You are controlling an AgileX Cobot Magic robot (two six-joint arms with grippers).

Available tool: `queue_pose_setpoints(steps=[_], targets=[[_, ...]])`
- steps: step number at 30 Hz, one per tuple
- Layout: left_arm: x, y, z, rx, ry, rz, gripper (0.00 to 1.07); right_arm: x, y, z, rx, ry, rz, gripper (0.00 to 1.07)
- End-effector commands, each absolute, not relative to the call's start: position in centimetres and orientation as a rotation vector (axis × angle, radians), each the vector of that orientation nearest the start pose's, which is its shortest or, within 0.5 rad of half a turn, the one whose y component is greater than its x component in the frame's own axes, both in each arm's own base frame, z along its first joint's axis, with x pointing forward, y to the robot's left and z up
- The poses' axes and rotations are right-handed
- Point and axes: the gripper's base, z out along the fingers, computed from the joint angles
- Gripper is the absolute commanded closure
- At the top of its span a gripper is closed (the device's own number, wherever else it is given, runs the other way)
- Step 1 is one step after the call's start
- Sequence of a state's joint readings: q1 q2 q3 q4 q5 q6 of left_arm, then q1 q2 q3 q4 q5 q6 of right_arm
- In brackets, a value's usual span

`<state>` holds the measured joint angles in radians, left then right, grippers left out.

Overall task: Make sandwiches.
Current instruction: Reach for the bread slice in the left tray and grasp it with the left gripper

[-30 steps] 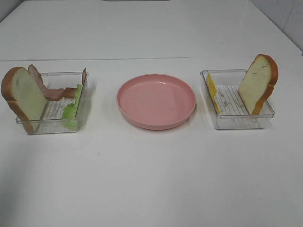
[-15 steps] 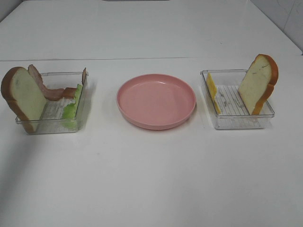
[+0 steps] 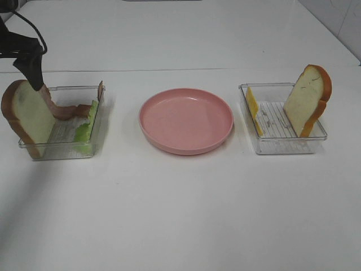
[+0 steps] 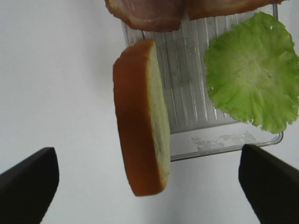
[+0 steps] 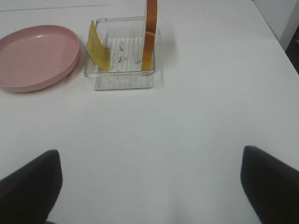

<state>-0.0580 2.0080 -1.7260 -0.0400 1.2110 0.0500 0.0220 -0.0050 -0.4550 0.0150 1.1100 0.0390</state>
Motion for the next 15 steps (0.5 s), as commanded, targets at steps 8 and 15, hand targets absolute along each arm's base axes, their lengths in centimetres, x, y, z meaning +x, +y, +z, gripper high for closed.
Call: queue_pose_setpoints(steps=[8, 15], targets=[[42.6, -3.3, 19.7, 0.143, 3.177, -0.083, 0.06, -0.5, 0.1, 26.1, 0.017, 2.102, 0.052, 0.09], [43.1, -3.3, 17.7, 0.148, 3.202, -0.083, 0.06, -0.5, 0.1, 26.1, 0.017, 2.102, 0.052, 0.09]])
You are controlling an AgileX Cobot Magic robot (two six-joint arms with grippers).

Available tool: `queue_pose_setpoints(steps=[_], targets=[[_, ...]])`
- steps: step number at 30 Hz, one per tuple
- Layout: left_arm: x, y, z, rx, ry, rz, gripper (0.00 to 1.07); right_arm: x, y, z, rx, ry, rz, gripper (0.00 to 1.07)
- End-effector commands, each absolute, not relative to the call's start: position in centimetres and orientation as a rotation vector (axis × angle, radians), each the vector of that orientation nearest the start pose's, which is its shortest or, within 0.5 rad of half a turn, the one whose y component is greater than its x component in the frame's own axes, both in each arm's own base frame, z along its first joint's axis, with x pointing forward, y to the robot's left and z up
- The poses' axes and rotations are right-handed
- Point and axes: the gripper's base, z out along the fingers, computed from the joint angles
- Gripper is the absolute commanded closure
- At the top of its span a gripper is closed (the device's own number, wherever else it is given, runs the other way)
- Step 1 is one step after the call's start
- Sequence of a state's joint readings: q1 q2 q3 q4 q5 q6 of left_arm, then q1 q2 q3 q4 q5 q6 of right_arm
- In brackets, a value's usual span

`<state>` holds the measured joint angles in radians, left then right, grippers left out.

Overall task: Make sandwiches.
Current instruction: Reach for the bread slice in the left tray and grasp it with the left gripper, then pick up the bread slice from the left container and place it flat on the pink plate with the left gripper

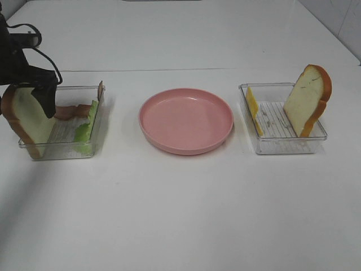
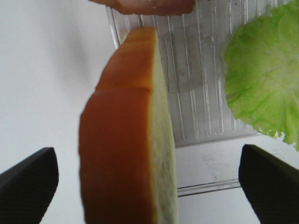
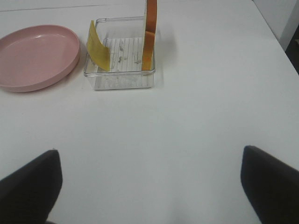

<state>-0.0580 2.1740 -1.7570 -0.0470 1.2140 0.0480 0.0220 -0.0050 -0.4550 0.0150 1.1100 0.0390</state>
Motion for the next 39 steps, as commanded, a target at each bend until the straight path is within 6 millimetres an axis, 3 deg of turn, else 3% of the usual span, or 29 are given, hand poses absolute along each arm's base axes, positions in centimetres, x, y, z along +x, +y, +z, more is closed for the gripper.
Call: queue_pose_setpoints(steps=[1, 5, 7, 8, 9, 10, 11, 12, 13, 15, 30, 34, 35, 38, 39], targets=[[43.2, -3.3, 17.5, 0.147, 3.199, -0.083, 0.06, -0.5, 0.1, 26.1, 0.017, 2.102, 0.052, 0.09], [43.3, -3.3, 17.4, 0.155, 3.193, -0.083, 0.09, -0.5, 0.1, 26.1, 0.017, 2.102, 0.052, 0.09], [43.3, -3.3, 17.4, 0.171, 3.193, -0.086, 0.26, -0.5, 0.1, 26.1, 0.017, 2.102, 0.052, 0.09], [43.3, -3.3, 17.4, 0.171, 3.193, -0.086, 0.26, -0.5, 0.1, 26.1, 0.017, 2.102, 0.052, 0.09], [43.3, -3.3, 17.4, 0.174, 3.193, -0.082, 0.48, -0.5, 0.1, 26.1, 0.017, 2.102, 0.052, 0.09], [43.3, -3.3, 17.4, 0.175, 3.193, -0.079, 0.62, -0.5, 0.1, 26.1, 0.017, 2.102, 0.052, 0.09], [43.3, -3.3, 17.4, 0.175, 3.193, -0.079, 0.62, -0.5, 0.1, 26.1, 0.017, 2.102, 0.052, 0.09], [43.3, -3.2, 17.4, 0.176, 3.193, -0.063, 0.91, -0.5, 0.1, 26.1, 0.017, 2.102, 0.052, 0.09], [43.3, -3.1, 17.4, 0.170, 3.194, -0.056, 1.00, -0.5, 0.1, 26.1, 0.017, 2.102, 0.052, 0.09], [43.3, -3.0, 17.5, 0.153, 3.197, -0.035, 1.07, -0.5, 0.1, 26.1, 0.017, 2.102, 0.052, 0.09], [42.9, -2.8, 18.3, 0.126, 3.217, -0.005, 1.07, -0.5, 0.1, 26.1, 0.017, 2.102, 0.052, 0.09], [42.4, -2.8, 21.0, 0.076, 3.154, -0.008, 1.07, -0.5, 0.1, 26.1, 0.017, 2.102, 0.052, 0.09], [42.0, -2.8, 22.8, 0.057, 3.111, -0.013, 1.07, -0.5, 0.1, 26.1, 0.017, 2.102, 0.052, 0.09], [41.7, -2.8, 23.9, 0.046, 3.086, -0.021, 1.07, -0.5, 0.1, 26.1, 0.017, 2.102, 0.052, 0.09], [41.0, -2.9, 26.0, 0.037, 3.034, -0.041, 1.07, -0.5, 0.1, 26.1, 0.017, 2.102, 0.052, 0.09]])
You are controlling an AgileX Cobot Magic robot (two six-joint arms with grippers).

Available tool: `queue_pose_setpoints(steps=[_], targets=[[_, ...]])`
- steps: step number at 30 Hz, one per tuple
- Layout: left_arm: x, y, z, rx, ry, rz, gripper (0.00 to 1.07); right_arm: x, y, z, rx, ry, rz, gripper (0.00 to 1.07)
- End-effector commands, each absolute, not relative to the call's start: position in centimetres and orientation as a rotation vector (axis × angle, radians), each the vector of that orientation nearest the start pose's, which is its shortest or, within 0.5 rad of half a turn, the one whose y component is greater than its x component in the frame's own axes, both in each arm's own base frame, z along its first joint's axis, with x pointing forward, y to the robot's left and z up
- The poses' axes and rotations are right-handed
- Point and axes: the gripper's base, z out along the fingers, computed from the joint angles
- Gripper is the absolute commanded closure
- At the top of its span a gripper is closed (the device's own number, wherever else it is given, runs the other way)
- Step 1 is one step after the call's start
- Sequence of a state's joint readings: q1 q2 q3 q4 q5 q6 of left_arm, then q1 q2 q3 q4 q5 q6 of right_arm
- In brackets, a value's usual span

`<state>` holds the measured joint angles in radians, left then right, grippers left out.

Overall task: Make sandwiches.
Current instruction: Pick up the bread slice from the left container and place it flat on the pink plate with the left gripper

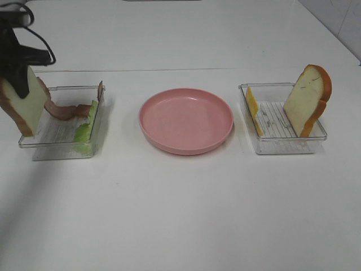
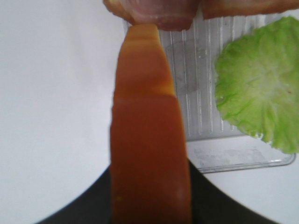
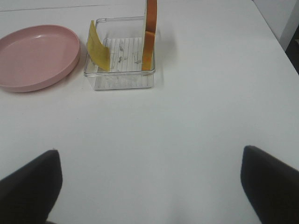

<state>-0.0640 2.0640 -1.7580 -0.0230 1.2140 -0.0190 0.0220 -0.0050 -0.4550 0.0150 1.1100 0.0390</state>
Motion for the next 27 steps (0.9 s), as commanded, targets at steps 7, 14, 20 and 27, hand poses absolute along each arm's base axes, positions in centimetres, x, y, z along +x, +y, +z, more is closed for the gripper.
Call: queue_pose_setpoints(steps=[7, 14, 20, 27], targets=[[38.6, -4.5, 32.8, 0.034, 2.840, -0.341, 1.07, -0.5, 0.1, 26.1, 0.017, 2.102, 0.052, 0.09], [39.8, -8.7, 34.6, 0.138, 2.687, -0.711, 1.07, -0.5, 0.1, 26.1, 0.017, 2.102, 0.052, 0.09], [43.0, -16.3, 30.7, 0.256, 2.691, -0.854, 1.07, -0.5, 0.1, 26.1, 0.017, 2.102, 0.052, 0.09], [45.4, -22.1, 25.3, 0.238, 2.698, -0.919, 1.07, -0.5, 0.1, 26.1, 0.017, 2.102, 0.052, 0.09]])
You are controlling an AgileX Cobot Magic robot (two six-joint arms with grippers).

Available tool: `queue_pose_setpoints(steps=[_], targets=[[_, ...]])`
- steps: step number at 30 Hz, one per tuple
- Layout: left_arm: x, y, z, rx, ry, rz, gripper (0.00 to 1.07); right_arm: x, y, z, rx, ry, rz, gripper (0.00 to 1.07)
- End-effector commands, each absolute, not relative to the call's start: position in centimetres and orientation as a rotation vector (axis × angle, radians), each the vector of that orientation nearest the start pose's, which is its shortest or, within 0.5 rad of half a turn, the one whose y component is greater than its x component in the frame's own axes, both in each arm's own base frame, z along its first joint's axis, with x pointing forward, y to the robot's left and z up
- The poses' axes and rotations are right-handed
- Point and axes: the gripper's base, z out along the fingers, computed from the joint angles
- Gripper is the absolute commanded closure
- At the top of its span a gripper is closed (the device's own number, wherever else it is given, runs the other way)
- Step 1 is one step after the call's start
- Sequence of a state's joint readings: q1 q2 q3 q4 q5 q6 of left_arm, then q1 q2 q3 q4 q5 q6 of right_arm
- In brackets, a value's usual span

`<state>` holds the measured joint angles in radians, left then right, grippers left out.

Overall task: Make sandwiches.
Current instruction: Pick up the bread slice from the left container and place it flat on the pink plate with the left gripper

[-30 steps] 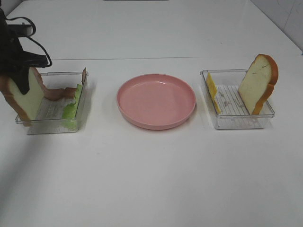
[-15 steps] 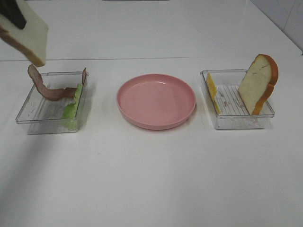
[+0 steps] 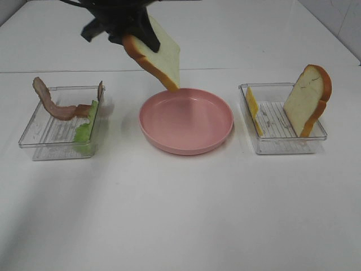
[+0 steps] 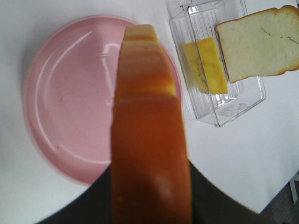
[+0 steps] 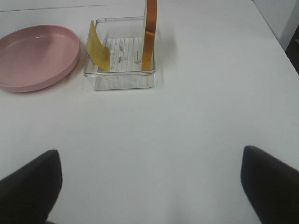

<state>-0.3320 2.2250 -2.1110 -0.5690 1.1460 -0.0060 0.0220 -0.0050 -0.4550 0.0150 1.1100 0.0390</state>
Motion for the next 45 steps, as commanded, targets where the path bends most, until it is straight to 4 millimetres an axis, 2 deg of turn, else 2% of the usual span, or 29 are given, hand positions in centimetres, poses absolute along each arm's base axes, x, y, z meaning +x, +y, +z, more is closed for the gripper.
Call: queue_pose_setpoints(steps=[1, 3, 4, 5, 7, 8, 9, 10, 12, 13, 14, 15, 18, 21, 24, 25, 26, 27, 28, 29, 30, 31, 33, 36, 37, 38, 41, 43, 45], targets=[[45.4, -22.1, 25.3, 0.238, 2.698, -0.919, 1.07, -0.5, 0.1, 26.1, 0.017, 2.102, 0.052, 0.09], [46.0, -24.2, 23.2, 0.243, 2.693, -0.938, 1.07, -0.5, 0.1, 26.1, 0.017, 2.102, 0.052, 0.09], [46.0, -24.2, 23.2, 0.243, 2.693, -0.938, 1.07, -0.5, 0.1, 26.1, 0.017, 2.102, 0.052, 0.09], [46.3, -25.4, 21.8, 0.218, 2.691, -0.944, 1.07, -0.5, 0.1, 26.1, 0.017, 2.102, 0.052, 0.09], [46.4, -25.8, 21.0, 0.195, 2.699, -0.953, 1.07, -0.5, 0.1, 26.1, 0.017, 2.102, 0.052, 0.09], [46.5, -26.8, 19.4, 0.149, 2.723, -0.988, 1.07, -0.5, 0.1, 26.1, 0.017, 2.102, 0.052, 0.09], [46.5, -26.8, 19.4, 0.149, 2.723, -0.988, 1.07, -0.5, 0.1, 26.1, 0.017, 2.102, 0.052, 0.09], [46.4, -27.5, 17.9, 0.130, 2.756, -1.012, 1.07, -0.5, 0.1, 26.1, 0.017, 2.102, 0.052, 0.09], [46.3, -27.7, 17.3, 0.129, 2.773, -1.018, 1.07, -0.5, 0.1, 26.1, 0.017, 2.102, 0.052, 0.09], [46.3, -28.0, 15.7, 0.118, 2.811, -1.013, 1.07, -0.5, 0.1, 26.1, 0.017, 2.102, 0.052, 0.09], [46.1, -28.3, 15.1, 0.118, 2.825, -1.015, 1.07, -0.5, 0.1, 26.1, 0.017, 2.102, 0.052, 0.09], [46.1, -28.3, 15.1, 0.118, 2.825, -1.015, 1.07, -0.5, 0.1, 26.1, 0.017, 2.102, 0.052, 0.09], [46.1, -28.5, 13.3, 0.107, 2.860, -1.018, 1.07, -0.5, 0.1, 26.1, 0.017, 2.102, 0.052, 0.09], [46.0, -28.5, 12.8, 0.112, 2.883, -1.011, 1.07, -0.5, 0.1, 26.1, 0.017, 2.102, 0.052, 0.09], [46.0, -28.3, 12.6, 0.137, 2.892, -0.965, 1.05, -0.5, 0.1, 26.1, 0.017, 2.102, 0.054, 0.09], [46.0, -28.2, 12.6, 0.147, 2.900, -0.949, 0.96, -0.5, 0.1, 26.1, 0.017, 2.102, 0.054, 0.09], [46.0, -28.2, 12.6, 0.147, 2.900, -0.949, 0.96, -0.5, 0.1, 26.1, 0.017, 2.102, 0.054, 0.09], [45.9, -28.1, 12.5, 0.158, 2.907, -0.933, 0.89, -0.5, 0.1, 26.1, 0.017, 2.102, 0.054, 0.09], [45.9, -28.1, 12.5, 0.158, 2.907, -0.933, 0.89, -0.5, 0.1, 26.1, 0.017, 2.102, 0.054, 0.09], [45.9, -27.9, 12.6, 0.179, 2.916, -0.901, 0.72, -0.5, 0.1, 26.1, 0.017, 2.102, 0.054, 0.09], [45.9, -27.9, 12.8, 0.196, 2.923, -0.888, 0.60, -0.5, 0.1, 26.1, 0.017, 2.102, 0.054, 0.09], [45.9, -27.9, 12.8, 0.196, 2.923, -0.888, 0.60, -0.5, 0.1, 26.1, 0.017, 2.102, 0.054, 0.09], [45.9, -27.7, 14.5, 0.291, 2.932, -0.836, 0.17, -0.5, 0.1, 26.1, 0.017, 2.102, 0.054, 0.09], [45.9, -27.6, 15.0, 0.314, 2.932, -0.816, 0.11, -0.5, 0.1, 26.1, 0.017, 2.102, 0.054, 0.09], [46.0, -27.3, 16.2, 0.372, 2.929, -0.758, 0.04, -0.5, 0.1, 26.1, 0.017, 2.102, 0.054, 0.09], [46.0, -27.0, 17.5, 0.411, 2.931, -0.693, 0.04, -0.5, 0.1, 26.1, 0.017, 2.102, 0.054, 0.09], [46.2, -26.8, 18.0, 0.401, 2.919, -0.658, 0.04, -0.5, 0.1, 26.1, 0.017, 2.102, 0.054, 0.09], [46.3, -26.5, 21.2, 0.351, 2.849, -0.636, 0.05, -0.5, 0.1, 26.1, 0.017, 2.102, 0.054, 0.09], [46.2, -26.5, 21.9, 0.355, 2.835, -0.651, 0.05, -0.5, 0.1, 26.1, 0.017, 2.102, 0.054, 0.09]])
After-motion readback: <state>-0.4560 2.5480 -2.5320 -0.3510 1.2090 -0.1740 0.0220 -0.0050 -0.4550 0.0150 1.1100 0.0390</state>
